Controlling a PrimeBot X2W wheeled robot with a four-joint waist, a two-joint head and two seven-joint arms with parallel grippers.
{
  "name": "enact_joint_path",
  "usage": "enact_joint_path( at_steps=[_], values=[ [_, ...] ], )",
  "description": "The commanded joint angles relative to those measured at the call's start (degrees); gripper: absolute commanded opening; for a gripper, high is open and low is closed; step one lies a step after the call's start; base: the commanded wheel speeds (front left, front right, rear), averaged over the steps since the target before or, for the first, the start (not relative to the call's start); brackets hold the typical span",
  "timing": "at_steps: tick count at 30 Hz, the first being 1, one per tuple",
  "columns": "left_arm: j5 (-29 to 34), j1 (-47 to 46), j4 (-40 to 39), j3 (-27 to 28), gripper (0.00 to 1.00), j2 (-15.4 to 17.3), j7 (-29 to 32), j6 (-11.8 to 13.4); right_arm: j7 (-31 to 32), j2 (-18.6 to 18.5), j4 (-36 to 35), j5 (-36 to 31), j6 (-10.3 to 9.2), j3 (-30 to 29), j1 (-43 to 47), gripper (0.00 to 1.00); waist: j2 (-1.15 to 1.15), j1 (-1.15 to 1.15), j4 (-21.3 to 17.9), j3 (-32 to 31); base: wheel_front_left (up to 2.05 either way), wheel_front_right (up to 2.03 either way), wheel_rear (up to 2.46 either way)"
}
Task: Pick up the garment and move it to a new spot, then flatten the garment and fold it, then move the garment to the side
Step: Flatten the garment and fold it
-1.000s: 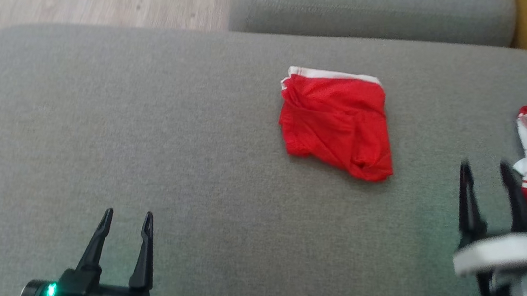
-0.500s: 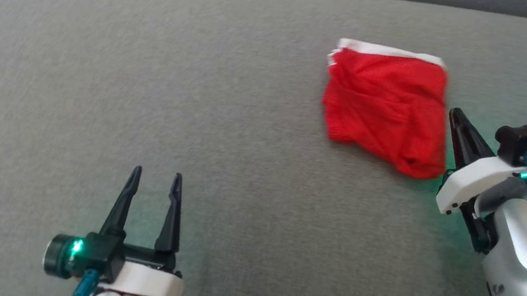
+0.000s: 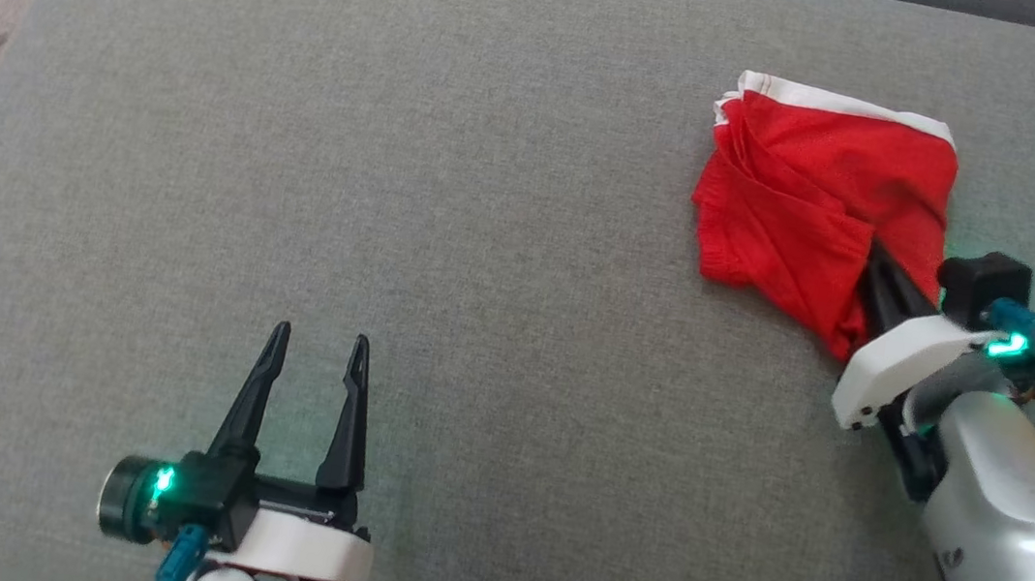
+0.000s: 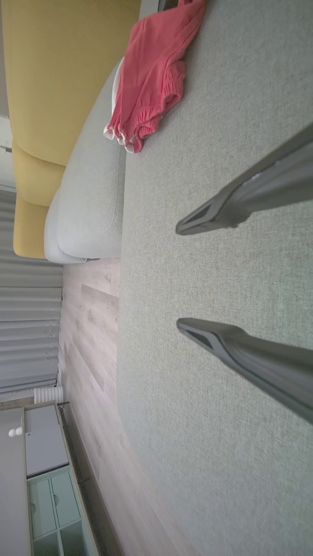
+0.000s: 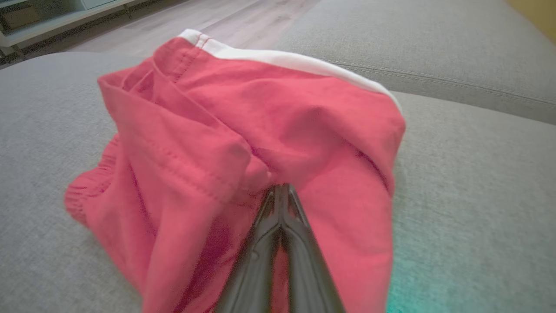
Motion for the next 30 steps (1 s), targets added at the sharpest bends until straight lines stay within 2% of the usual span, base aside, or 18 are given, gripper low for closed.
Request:
enact_joint_path(
  at_steps=[1, 17, 22, 30],
  values=[
    [-0.36, -1.46, -1.46, 1.50, 1.00, -0.05, -0.54, 0.29, -0.84, 0.58, -1.03, 0.47, -0.04, 1.59, -1.33, 0.00, 0.00, 0.00, -0.11, -0.12, 0.00, 0.00, 0.00],
    [-0.86, -1.29, -1.28, 1.20, 1.00, -0.05, -0.54, 0.56, -1.51, 4.32, -2.75, 5.23, -0.04, 16.55, -1.39, 0.00, 0.00, 0.00, -0.53, -1.40, 0.00, 0.00, 0.00],
    [-1.02, -1.04, -1.33, 1.24, 1.00, -0.05, -0.54, 0.65, -1.54, 3.98, -3.40, 6.69, -0.04, 20.66, -1.49, 0.00, 0.00, 0.00, -0.41, -1.78, 0.00, 0.00, 0.00],
    [-1.13, -0.25, -1.53, 1.94, 1.00, -0.05, -0.54, 0.93, -2.09, 2.96, -4.79, 8.87, -0.04, 23.81, -1.32, 0.00, 0.00, 0.00, -1.55, -3.10, 0.00, 0.00, 0.00]
  ],
)
